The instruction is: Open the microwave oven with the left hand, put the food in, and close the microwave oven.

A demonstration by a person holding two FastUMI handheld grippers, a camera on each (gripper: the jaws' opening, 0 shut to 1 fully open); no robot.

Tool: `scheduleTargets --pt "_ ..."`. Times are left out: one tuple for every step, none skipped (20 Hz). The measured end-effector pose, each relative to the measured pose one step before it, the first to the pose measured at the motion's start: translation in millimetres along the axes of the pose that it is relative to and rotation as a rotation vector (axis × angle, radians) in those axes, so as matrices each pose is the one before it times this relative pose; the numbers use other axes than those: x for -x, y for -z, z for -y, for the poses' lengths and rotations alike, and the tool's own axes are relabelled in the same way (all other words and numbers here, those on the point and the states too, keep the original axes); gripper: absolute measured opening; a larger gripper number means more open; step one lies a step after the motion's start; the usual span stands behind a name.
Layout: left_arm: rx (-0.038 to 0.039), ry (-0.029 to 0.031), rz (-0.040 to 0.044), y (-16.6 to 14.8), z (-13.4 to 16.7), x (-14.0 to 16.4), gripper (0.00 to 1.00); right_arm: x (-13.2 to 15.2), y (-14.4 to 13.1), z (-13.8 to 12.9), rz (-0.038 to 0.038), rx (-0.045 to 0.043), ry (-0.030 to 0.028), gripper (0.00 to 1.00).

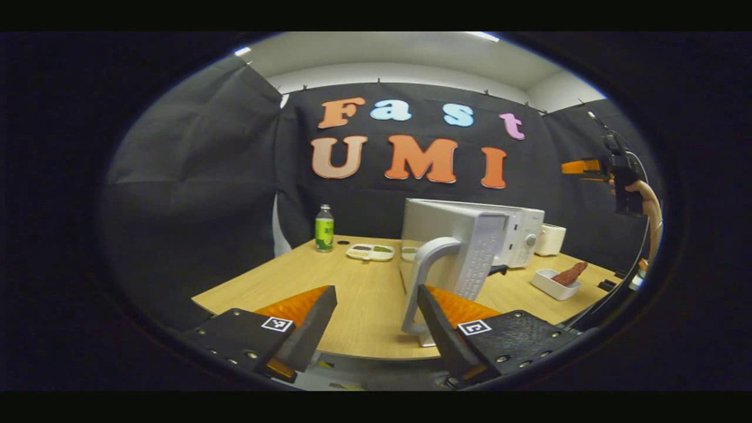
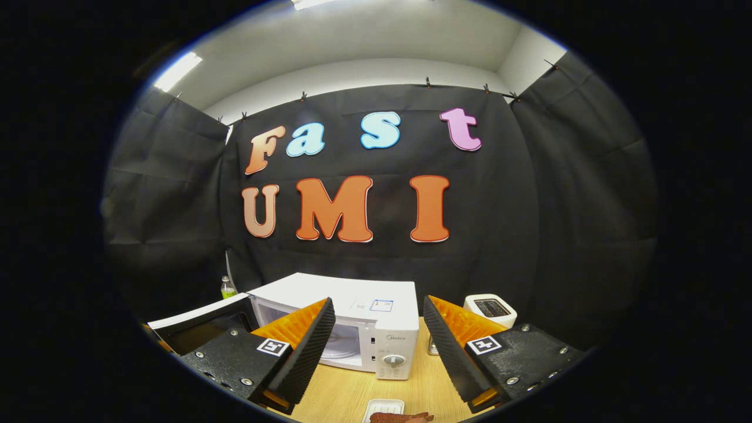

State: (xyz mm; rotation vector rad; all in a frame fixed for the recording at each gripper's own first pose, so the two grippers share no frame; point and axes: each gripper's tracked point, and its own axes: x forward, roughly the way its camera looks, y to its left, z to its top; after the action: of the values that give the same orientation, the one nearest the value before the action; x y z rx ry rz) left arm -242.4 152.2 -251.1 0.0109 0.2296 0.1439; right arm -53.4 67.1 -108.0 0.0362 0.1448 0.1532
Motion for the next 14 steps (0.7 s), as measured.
scheduleTargets --pt "-0.00563 -0.02191 0.01444 -6.91 -8.56 -1.43 0.86 0.06 7.90 4.27 -0.00894 -0.00815 0.00875 0.94" --pt "-0.00782 -0.02223 0.01015 -4.22 -7.59 -3.12 0.85 0.92 8.67 4.64 -0.01027 -0.01053 0.01169 0.92" --pt "-0.00881 -0.02143 0.00590 -5.64 -8.21 -5.16 0.86 0.60 8.39 6.63 -0.01059 -0.01363 0.01290 0.92" --pt "-0.00629 -0.01680 0.00874 -7.17 -6.80 -4.66 0.86 1.28 9.47 5.52 -0.01136 -0.01727 0.01119 0.94" --pt "-0.00365 -0.01366 0.00648 -5.05 -5.26 -4.49 0.86 0.98 9.04 6.49 -0.01456 -0.02199 0.01194 0.94" --pt "-0.00036 -0.00837 0.00562 -4.18 -4.93 -4.89 0.86 -0.10 10.60 5.49 -0.01585 -0.02524 0.01107 0.94" --pt "0.00377 -0.00594 0.00671 -4.92 -2.96 -5.27 0.86 0.77 9.29 6.70 -0.01377 -0.02806 0.01123 0.94" --pt "0.00583 -0.00559 0.00456 -3.01 -2.79 -4.38 0.86 -0.49 9.34 6.78 -0.01354 -0.02820 0.01090 0.94" --pt "0.00412 -0.00347 -0.00033 -1.69 -1.44 -5.28 0.86 -1.33 11.10 9.01 -0.01945 -0.02878 0.01655 0.94" --pt "0.00314 -0.00098 -0.00322 -0.09 -1.37 -4.52 0.86 0.30 10.86 10.86 -0.01867 -0.03391 0.01977 0.94" --pt "0.00280 -0.00138 -0.00243 -0.17 -0.32 -4.69 0.86 -1.31 10.72 8.36 -0.01599 -0.04077 0.01483 0.94" --pt "0.00172 -0.00219 -0.00041 -2.12 -2.26 -2.83 0.86 0.24 10.84 7.50 -0.01713 -0.04718 0.01190 0.94" --pt "0.00010 0.00079 -0.00197 -0.98 -0.16 -2.96 0.86 -0.99 11.35 7.75 -0.01898 -0.05252 0.01278 0.93" --pt "-0.00099 0.00235 -0.00044 0.11 -0.38 -3.45 0.86 -1.08 12.82 7.68 -0.01955 -0.04809 0.01132 0.95"
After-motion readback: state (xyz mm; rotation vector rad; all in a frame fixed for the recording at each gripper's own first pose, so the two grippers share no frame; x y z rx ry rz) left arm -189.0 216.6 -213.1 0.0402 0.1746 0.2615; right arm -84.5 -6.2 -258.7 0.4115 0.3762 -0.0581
